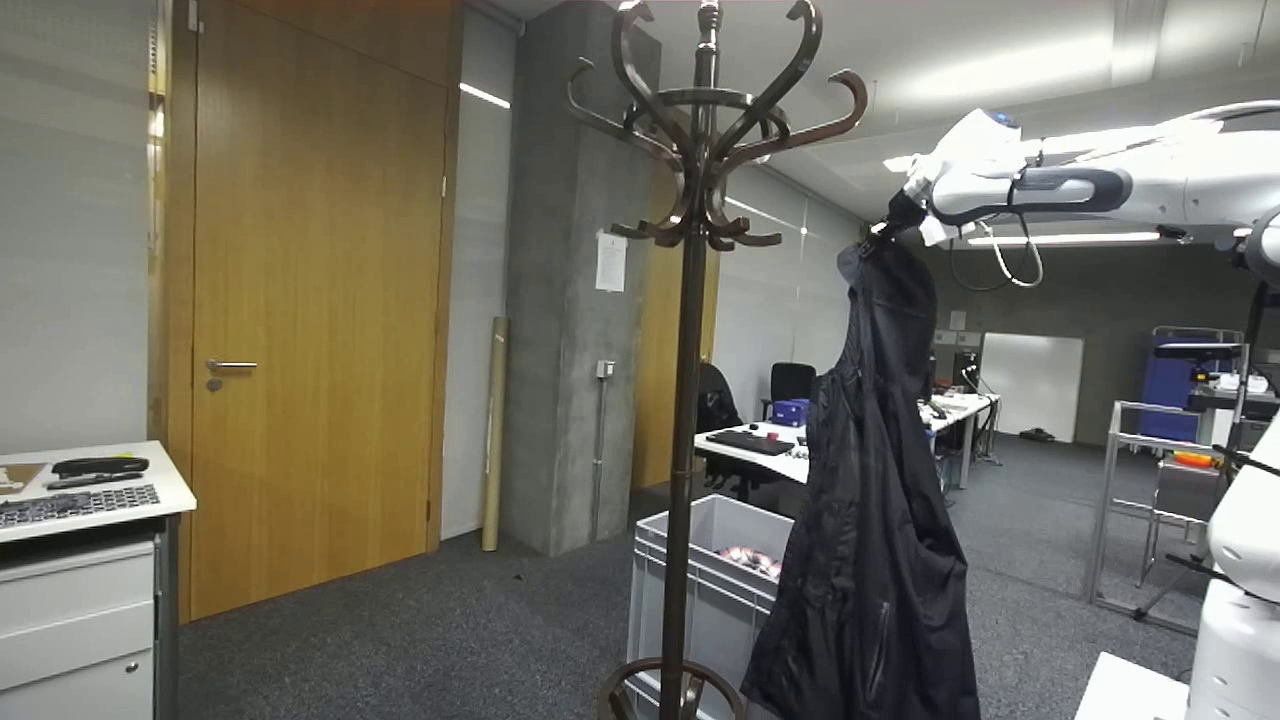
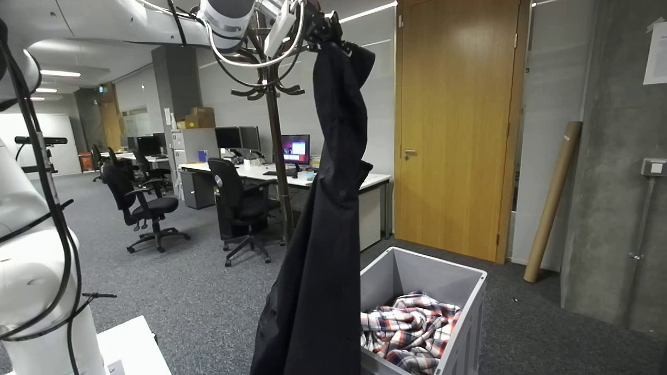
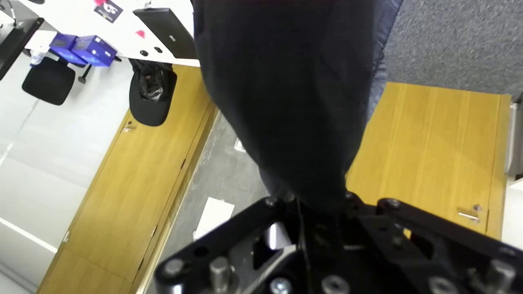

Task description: Take the hoodie off of the coat hanger

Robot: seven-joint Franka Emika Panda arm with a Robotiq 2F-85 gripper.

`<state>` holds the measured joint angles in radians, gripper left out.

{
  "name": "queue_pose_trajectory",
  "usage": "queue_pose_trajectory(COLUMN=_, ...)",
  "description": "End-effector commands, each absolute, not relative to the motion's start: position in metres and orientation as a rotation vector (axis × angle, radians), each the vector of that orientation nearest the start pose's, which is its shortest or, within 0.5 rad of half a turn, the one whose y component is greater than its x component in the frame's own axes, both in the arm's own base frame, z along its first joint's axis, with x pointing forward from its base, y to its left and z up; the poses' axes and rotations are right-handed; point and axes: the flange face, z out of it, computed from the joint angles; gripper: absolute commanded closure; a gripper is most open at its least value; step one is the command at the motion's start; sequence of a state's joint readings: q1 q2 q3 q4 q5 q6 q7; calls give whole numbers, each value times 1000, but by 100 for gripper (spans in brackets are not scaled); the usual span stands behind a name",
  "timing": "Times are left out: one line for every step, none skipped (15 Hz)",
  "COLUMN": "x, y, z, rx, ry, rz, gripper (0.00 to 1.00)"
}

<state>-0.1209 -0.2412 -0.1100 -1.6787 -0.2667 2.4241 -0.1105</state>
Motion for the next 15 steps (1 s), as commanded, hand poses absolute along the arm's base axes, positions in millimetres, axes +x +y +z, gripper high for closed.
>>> queue_pose_trajectory(x=513, y=-141, z=858, rx=-3037, ry=69, rz=-1890, gripper=99)
queue_pose_trajectory(x=517, y=-142, z=868, rx=-3008, ry=68, rz=-1942, gripper=99)
queue_pose_trajectory(x=521, y=-142, z=875, rx=-2980, ry=74, rz=-1996, gripper=99)
queue_pose_trajectory(x=526, y=-143, z=883, rx=-2951, ry=78, rz=-2043, gripper=99)
queue_pose_trajectory(x=531, y=-144, z=890, rx=-2921, ry=91, rz=-2089, gripper=99)
queue_pose_trajectory(x=537, y=-146, z=896, rx=-2891, ry=104, rz=-2131, gripper=99)
queue_pose_trajectory(x=543, y=-148, z=900, rx=-2864, ry=125, rz=-2168, gripper=99)
queue_pose_trajectory(x=549, y=-150, z=903, rx=-2838, ry=153, rz=-2203, gripper=99)
queue_pose_trajectory(x=555, y=-151, z=905, rx=-2808, ry=182, rz=-2235, gripper=99)
queue_pose_trajectory(x=563, y=-153, z=905, rx=-2780, ry=210, rz=-2266, gripper=99)
queue_pose_trajectory(x=571, y=-154, z=905, rx=-2749, ry=243, rz=-2293, gripper=99)
queue_pose_trajectory(x=581, y=-156, z=901, rx=-2723, ry=274, rz=-2319, gripper=99)
queue_pose_trajectory(x=595, y=-159, z=892, rx=-2719, ry=296, rz=-2316, gripper=99)
queue_pose_trajectory(x=610, y=-162, z=880, rx=-2734, ry=305, rz=-2287, gripper=99)
queue_pose_trajectory(x=624, y=-164, z=868, rx=-2749, ry=316, rz=-2260, gripper=99)
